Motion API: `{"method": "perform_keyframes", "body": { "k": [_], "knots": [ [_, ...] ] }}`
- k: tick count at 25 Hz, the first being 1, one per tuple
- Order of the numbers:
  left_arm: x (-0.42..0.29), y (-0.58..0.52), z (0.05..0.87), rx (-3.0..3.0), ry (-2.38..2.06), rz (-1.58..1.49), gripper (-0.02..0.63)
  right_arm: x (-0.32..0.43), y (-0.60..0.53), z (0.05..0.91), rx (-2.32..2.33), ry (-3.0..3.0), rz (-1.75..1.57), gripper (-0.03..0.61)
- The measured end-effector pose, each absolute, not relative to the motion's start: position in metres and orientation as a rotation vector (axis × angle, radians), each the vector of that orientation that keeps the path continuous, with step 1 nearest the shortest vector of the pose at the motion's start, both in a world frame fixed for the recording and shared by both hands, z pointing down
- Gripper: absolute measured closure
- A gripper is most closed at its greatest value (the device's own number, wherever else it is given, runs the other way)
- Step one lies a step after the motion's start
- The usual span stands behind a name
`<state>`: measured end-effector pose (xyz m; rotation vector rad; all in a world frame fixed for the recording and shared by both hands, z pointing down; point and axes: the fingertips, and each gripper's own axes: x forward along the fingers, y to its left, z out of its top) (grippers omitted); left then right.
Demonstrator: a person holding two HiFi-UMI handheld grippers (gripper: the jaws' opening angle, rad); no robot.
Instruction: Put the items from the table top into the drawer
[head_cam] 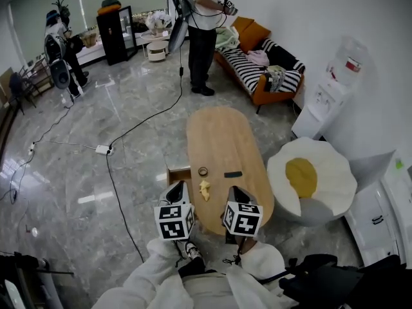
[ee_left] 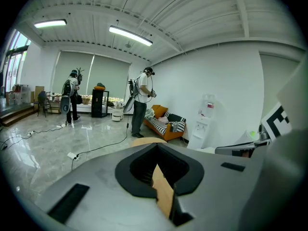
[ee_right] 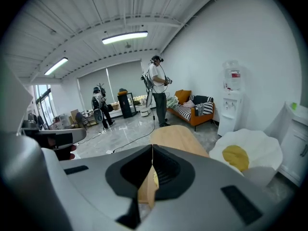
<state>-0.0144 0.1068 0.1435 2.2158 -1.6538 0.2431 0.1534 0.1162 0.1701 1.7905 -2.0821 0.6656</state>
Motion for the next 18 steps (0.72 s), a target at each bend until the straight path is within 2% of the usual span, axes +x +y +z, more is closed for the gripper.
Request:
{"method": "perform_keyframes", "body": {
  "k": [10, 18],
  "knots": [
    [-0.057, 0.014, 0.165, 2.147, -1.656, 0.210, 0.614, 0.116, 0.035, 0.176, 1.740, -2.054, 0.636, 0.515],
    [-0.053, -0.018, 0.234, 2.042, -1.599, 0.321, 0.614, 0.149, 0.012, 0.234, 1.754, -1.908, 0.762, 0.515]
  ]
}}
